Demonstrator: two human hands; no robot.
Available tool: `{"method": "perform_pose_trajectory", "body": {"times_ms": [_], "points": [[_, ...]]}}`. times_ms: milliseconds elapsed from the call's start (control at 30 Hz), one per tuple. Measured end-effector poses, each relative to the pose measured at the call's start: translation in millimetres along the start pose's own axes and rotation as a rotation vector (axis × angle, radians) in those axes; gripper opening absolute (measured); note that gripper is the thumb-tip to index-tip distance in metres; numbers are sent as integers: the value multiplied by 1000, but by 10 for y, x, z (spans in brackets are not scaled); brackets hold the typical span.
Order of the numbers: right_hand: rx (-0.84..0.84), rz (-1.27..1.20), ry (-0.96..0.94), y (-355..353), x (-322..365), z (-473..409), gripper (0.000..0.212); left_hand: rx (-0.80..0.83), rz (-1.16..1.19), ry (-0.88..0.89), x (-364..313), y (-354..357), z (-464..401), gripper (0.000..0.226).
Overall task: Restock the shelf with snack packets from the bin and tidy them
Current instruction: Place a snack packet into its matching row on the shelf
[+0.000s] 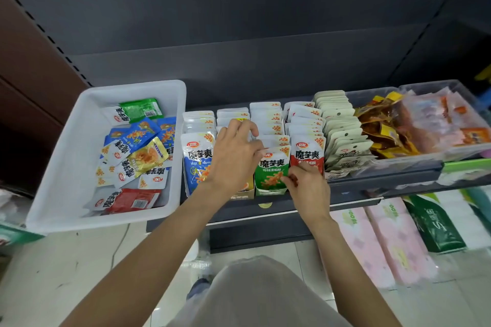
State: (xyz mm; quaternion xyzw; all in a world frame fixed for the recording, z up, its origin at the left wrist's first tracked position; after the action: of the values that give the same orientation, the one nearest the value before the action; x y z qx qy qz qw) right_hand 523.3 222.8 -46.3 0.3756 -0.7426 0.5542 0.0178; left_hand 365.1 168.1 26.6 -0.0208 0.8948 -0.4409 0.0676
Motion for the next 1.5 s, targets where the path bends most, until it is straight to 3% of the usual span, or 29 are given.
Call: {"method": "perform_pose_trajectory", "body": {"times_ms": [133, 233, 367, 533, 633, 700, 800, 900, 1100, 1233, 1333, 1433, 1500], "points": [[9, 1, 40, -1, 13, 1, 18, 20, -64, -30, 20, 60, -38, 17], [-12, -95, 103, -103, 43, 7, 21, -18, 53, -101, 17, 2, -73, 28], [-109, -291, 156, -374, 197, 22, 19, -149, 243, -199, 22, -222, -11, 22], [-165, -531, -10, -647, 810, -44, 16, -481, 437, -402, 405, -788, 382, 14], [-51, -601, -142, -506, 1294, -137, 15, -511, 349, -542, 911, -1016, 667, 18], [66, -591, -224, -286, 1640, -204, 14, -419, 245, -653, 1340, -1076, 844, 22], [252, -529, -335, 191, 2176, -318, 15, -137, 79, -780, 1996, -952, 1122, 15], [337, -396, -401, 811, 2667, -503, 20, 143, 25, -840, 2459, -700, 1308, 30], [348, -86, -509, 1989, 3269, -1130, 45, 461, -13, -748, 2961, -293, 1274, 55], [372, 122, -560, 2464, 3342, -1384, 62, 583, 31, -716, 3116, -117, 1286, 62], [331, 274, -643, 2544, 3321, -1380, 65, 577, 22, -691, 3188, -42, 1291, 59], [174, 327, -677, 2585, 3340, -1364, 42, 541, 18, -690, 3224, -12, 1279, 56], [221, 414, -681, 2627, 3345, -1325, 22, 521, 25, -696, 3230, -1, 1263, 54]]}}
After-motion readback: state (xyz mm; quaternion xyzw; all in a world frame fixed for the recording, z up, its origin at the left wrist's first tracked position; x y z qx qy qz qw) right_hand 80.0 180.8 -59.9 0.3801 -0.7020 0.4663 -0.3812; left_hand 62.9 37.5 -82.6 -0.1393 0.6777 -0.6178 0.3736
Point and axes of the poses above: each hand's wrist, its own z-axis away from the middle knuckle, its own y-axis out of the palm, x = y × z, the point moved 3 cm from there along -z, towards the middle knuckle, and after that the axes turned 9 degrees about -x, right-handed, at the moved point
